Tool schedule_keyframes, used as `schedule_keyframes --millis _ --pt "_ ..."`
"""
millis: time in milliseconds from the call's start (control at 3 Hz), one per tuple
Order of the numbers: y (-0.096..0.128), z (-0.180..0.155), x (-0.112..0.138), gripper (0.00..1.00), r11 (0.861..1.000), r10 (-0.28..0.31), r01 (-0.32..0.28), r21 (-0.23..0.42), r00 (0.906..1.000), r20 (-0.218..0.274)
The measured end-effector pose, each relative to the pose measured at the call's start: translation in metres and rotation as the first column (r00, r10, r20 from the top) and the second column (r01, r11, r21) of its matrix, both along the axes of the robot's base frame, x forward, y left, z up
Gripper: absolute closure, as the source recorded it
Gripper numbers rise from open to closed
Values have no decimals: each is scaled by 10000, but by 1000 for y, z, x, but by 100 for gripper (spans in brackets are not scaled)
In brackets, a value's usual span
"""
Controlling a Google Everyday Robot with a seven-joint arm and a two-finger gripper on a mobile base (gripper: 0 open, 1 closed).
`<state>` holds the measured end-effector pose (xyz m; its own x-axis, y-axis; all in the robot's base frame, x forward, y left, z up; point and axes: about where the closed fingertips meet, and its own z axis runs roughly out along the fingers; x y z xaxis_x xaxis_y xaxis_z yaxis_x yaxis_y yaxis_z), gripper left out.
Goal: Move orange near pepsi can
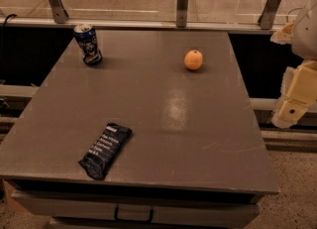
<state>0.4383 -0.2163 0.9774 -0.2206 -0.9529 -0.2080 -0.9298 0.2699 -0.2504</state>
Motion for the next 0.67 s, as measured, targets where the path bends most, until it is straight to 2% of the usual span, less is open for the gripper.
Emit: schedule_keyframes --millis 333,667 --pt "-1 -1 7 0 10000 -78 78 4 9999 100" --pt "0 -11 51 0 9985 280 -302 466 9985 474"
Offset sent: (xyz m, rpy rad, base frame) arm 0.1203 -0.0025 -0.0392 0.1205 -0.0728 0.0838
